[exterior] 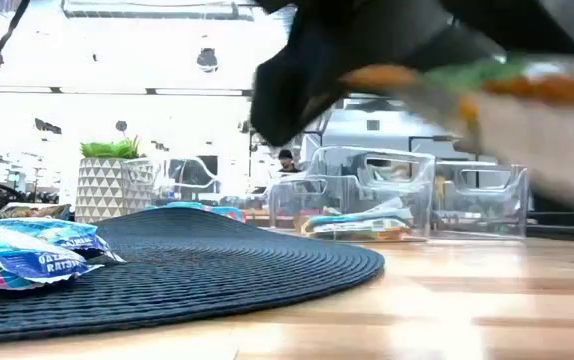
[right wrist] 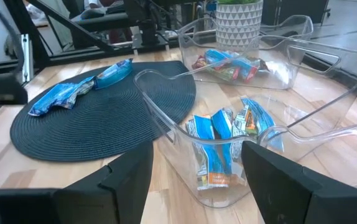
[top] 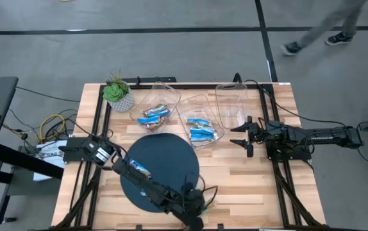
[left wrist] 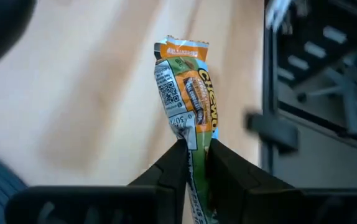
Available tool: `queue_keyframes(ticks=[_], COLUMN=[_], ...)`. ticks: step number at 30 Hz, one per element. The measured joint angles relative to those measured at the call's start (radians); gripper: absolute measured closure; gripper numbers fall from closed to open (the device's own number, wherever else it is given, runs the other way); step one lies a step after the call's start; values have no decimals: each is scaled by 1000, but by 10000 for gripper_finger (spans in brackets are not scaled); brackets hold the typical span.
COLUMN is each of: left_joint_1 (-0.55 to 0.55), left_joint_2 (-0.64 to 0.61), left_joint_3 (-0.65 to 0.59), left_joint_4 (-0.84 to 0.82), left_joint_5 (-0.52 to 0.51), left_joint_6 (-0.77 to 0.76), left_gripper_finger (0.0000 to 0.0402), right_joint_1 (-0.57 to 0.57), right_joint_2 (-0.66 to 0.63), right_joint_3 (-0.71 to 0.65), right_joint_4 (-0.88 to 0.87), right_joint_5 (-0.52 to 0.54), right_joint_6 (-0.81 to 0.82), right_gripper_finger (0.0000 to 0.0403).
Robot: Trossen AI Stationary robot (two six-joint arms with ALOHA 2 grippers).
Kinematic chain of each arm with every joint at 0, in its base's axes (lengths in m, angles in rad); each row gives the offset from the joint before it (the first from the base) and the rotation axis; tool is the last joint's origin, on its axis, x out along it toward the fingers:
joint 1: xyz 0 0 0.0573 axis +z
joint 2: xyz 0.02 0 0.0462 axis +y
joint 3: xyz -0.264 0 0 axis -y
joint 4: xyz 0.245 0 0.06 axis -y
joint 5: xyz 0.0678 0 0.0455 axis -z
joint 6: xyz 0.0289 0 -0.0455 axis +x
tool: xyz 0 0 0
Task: Pick and place Granola Bars by type
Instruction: Put the yellow granola bar into the middle transparent bin
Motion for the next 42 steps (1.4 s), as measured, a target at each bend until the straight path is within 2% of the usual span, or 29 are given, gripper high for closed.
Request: queue_keyframes(ticks=[5, 10, 16, 27, 35, 42], left_joint_1=[51, 131, 241, 444, 533, 559], left_joint_2=[-61, -120, -174, -232, -232, -232], left_joint_3=[0, 1, 2, 2, -38, -67], left_joint_4=[-1, 0, -35, -282, -290, -272], left_joint_5=[-124, -194, -213, -247, -199, -97], left_joint_6=[201, 379, 521, 720, 894, 914], left_gripper_finger=[352, 352, 352, 352, 352, 349], right_joint_1=[0, 0, 0, 0, 0, 0], right_joint_2=[0, 0, 0, 0, 0, 0], right_joint_3=[0, 0, 0, 0, 0, 0], right_joint_4=[0, 0, 0, 0, 0, 0], right_joint_5=[0, 0, 0, 0, 0, 0], right_joint_6=[0, 0, 0, 0, 0, 0], right_gripper_finger=[163, 163, 163, 163, 163, 163])
